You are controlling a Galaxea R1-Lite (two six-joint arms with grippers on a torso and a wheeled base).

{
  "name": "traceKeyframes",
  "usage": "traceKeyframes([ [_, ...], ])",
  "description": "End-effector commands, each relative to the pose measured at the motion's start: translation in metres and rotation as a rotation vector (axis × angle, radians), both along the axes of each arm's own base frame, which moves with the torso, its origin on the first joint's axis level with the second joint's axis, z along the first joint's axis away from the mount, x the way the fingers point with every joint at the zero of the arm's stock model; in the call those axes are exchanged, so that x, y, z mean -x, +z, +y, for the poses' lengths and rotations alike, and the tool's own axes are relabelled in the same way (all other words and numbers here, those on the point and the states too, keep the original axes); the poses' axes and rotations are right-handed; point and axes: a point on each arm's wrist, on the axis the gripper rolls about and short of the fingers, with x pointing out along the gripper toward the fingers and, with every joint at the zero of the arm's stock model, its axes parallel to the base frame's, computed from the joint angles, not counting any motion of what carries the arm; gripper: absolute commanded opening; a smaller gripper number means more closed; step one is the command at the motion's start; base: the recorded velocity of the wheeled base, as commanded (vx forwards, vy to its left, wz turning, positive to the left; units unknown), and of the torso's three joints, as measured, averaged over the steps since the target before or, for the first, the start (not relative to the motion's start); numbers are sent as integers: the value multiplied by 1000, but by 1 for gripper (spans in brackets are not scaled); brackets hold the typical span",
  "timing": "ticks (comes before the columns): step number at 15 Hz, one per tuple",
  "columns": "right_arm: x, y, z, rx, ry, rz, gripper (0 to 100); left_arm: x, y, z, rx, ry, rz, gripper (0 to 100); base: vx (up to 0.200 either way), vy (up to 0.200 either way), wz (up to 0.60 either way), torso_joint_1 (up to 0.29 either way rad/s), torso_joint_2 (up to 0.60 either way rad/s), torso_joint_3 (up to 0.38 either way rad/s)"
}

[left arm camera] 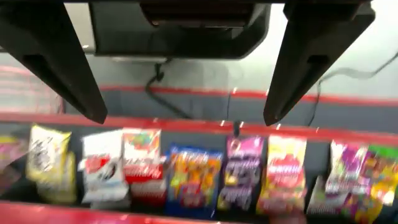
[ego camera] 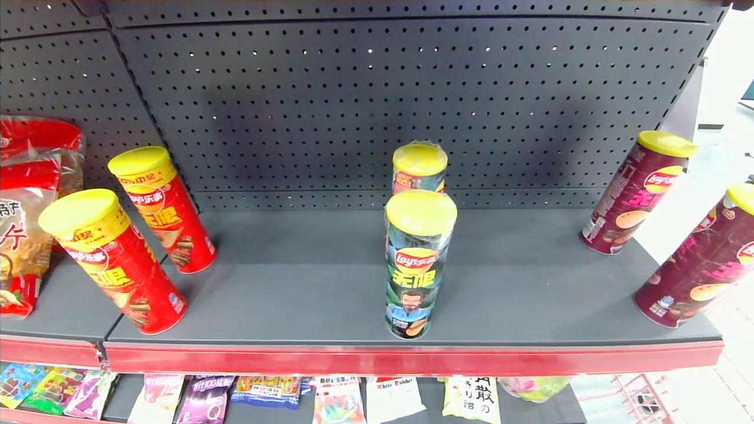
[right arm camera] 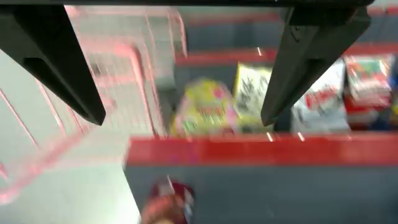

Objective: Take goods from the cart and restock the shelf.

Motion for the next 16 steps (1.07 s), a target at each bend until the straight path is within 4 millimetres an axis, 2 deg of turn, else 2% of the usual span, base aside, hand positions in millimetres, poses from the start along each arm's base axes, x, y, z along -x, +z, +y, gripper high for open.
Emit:
traceKeyframes([
  [1,-8,-24,1,-32,72,-69,100,12,-8,0,5,-21,-214,100,0,0,0,0,0,0],
  [2,-9,-27,1,-48,45,-73,100,6,-6,0,-4,2,-294,100,0,0,0,0,0,0],
  [4,-9,-28,1,-61,52,-60,100,-16,-24,1,-16,25,-414,100,0,0,0,0,0,0],
  [6,-8,-27,0,-72,241,-62,100,-17,-23,1,-3,44,-434,100,0,0,0,0,0,0],
  [7,-9,-27,-1,-70,268,-57,100,-18,-25,1,-10,42,-432,100,0,0,0,0,0,0],
  [11,-9,-27,-2,-86,189,-59,100,-20,-26,-1,-102,-65,-464,100,0,0,0,0,0,0],
  [13,-9,-27,-2,-85,160,-57,100,-20,-26,2,-95,39,-458,100,0,0,0,0,0,0],
  [14,-8,-27,0,-74,65,-73,100,-20,-26,3,-17,118,-456,100,0,0,0,0,0,0],
  [16,-6,-28,0,-87,66,-102,100,-21,-29,4,2,169,-455,100,0,0,0,0,0,0],
])
